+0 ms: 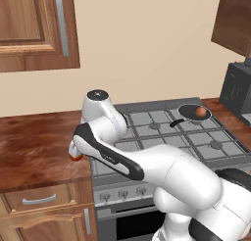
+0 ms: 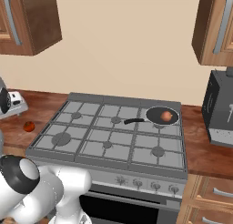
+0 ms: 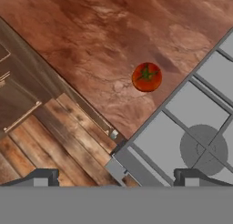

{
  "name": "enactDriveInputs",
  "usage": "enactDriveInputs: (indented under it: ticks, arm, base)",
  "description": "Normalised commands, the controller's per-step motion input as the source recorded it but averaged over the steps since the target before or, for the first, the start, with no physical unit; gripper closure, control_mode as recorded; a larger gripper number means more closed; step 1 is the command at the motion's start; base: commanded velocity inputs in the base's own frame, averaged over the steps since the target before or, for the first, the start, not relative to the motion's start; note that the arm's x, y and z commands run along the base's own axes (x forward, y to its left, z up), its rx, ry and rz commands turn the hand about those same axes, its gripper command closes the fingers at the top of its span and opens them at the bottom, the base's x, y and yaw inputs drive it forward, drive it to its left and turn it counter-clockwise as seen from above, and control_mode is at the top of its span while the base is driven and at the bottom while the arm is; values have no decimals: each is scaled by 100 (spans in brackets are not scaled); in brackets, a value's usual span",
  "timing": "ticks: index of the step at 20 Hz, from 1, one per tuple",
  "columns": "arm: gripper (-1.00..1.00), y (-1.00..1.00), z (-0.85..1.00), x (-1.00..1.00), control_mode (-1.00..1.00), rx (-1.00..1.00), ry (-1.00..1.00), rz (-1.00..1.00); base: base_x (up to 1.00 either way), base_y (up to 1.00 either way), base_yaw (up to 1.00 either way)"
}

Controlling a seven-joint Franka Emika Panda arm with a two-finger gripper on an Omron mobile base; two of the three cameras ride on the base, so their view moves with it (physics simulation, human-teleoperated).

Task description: Place the pan on the rear right burner on the stove. Then place the tomato and the onion in the pan and turn on the rear right burner.

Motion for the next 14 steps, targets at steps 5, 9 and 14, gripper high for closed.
enactDriveInputs:
  ticks: [5, 9, 14]
  arm:
    - [-100, 14, -20, 16, -100, 0, 0, 0]
    - [-100, 9, -15, 15, -100, -1, 0, 0]
    - [-100, 4, -14, 20, -100, -1, 0, 0]
  base:
    - [0, 0, 0]
    - [0, 0, 0]
    - [0, 0, 0]
